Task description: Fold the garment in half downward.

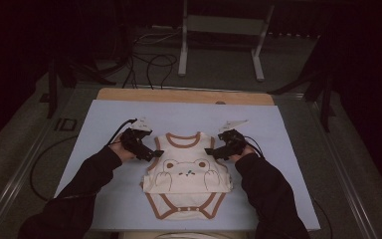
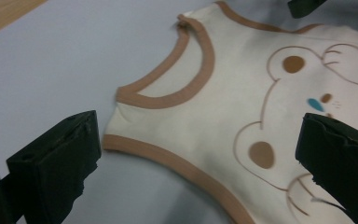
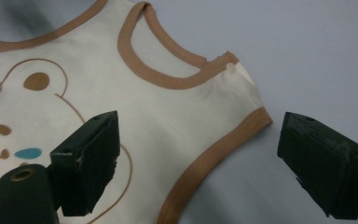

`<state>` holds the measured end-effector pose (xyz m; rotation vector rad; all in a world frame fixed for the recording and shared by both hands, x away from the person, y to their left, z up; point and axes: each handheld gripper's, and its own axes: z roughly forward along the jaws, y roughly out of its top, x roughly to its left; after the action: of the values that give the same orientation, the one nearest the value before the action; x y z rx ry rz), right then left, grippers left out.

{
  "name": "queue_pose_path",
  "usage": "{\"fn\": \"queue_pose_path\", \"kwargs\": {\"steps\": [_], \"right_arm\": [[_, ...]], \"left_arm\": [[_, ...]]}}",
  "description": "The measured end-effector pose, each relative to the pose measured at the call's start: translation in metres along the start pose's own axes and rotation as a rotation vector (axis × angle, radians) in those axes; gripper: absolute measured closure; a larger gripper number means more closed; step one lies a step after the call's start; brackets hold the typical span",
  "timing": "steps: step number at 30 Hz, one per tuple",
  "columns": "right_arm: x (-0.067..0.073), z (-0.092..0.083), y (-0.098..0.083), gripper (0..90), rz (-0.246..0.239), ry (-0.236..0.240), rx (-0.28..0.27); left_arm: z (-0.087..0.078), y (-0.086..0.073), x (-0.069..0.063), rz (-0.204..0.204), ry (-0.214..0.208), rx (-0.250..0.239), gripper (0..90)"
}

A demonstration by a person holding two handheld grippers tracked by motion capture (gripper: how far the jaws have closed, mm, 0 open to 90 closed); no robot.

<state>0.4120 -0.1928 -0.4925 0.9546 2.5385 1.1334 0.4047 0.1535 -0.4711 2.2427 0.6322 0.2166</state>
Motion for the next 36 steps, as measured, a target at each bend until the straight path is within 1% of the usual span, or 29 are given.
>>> {"fn": "queue_pose_path", "kwargs": {"steps": [5,7,11,13,17,18,19,20,21,22,24,25,28,29,30,31,33,35,36], "right_arm": [[-0.007,0.009,0.005,12.9,0.019,-0.002,0.013],[-0.009,0.012,0.007,12.9,0.018,-0.002,0.017],[-0.013,0.017,0.011,12.8,0.011,-0.004,0.028],[-0.014,0.019,0.013,12.7,0.018,-0.002,0.036],[-0.015,0.023,0.017,11.5,0.011,-0.005,0.036],[-0.014,0.024,0.017,11.8,0.014,-0.009,0.037],[-0.015,0.026,0.018,12.6,0.007,-0.019,0.038],[-0.015,0.027,0.018,12.5,0.017,-0.009,0.038],[-0.016,0.028,0.019,12.6,0.016,-0.007,0.038],[-0.017,0.029,0.019,12.8,0.015,-0.013,0.041],[-0.018,0.032,0.02,12.8,0.003,-0.017,0.05],[-0.019,0.033,0.02,12.8,-0.005,-0.019,0.05],[-0.02,0.037,0.021,12.7,-0.004,-0.022,0.064],[-0.021,0.038,0.021,12.7,-0.007,-0.031,0.068],[-0.022,0.039,0.02,12.8,-0.003,-0.023,0.075],[-0.022,0.041,0.02,13.0,-0.008,-0.029,0.076],[-0.023,0.043,0.019,13.8,-0.014,-0.034,0.085],[-0.024,0.046,0.018,16.6,-0.013,-0.044,0.095],[-0.024,0.048,0.017,17.4,-0.007,-0.043,0.097]], "left_arm": [[0.01,0.0,0.009,-0.03,-0.01,0.026,0.7],[0.014,-0.001,0.013,-0.046,-0.015,0.025,0.7],[0.022,-0.002,0.017,-0.075,-0.018,0.049,0.6],[0.026,-0.002,0.018,-0.089,-0.031,0.065,0.6],[0.031,0.0,0.021,-0.092,-0.046,0.086,0.5],[0.032,0.0,0.021,-0.094,-0.039,0.093,0.2],[0.033,0.001,0.022,-0.086,-0.04,0.098,0.2],[0.035,0.002,0.023,-0.085,-0.032,0.102,0.2],[0.036,0.003,0.024,-0.09,-0.024,0.106,0.3],[0.037,0.004,0.025,-0.092,-0.02,0.112,0.3],[0.039,0.004,0.026,-0.086,-0.004,0.118,2.5],[0.04,0.004,0.027,-0.08,0.012,0.119,3.8],[0.044,0.004,0.029,-0.076,0.025,0.119,6.6],[0.046,0.003,0.03,-0.08,0.024,0.125,6.6],[0.048,0.002,0.031,-0.089,0.022,0.128,7.0],[0.05,0.001,0.032,-0.085,0.035,0.136,7.0],[0.052,0.0,0.034,-0.093,0.036,0.144,7.8],[0.054,-0.002,0.035,-0.095,0.048,0.152,7.8],[0.055,-0.003,0.035,-0.095,0.056,0.147,7.9]]}}
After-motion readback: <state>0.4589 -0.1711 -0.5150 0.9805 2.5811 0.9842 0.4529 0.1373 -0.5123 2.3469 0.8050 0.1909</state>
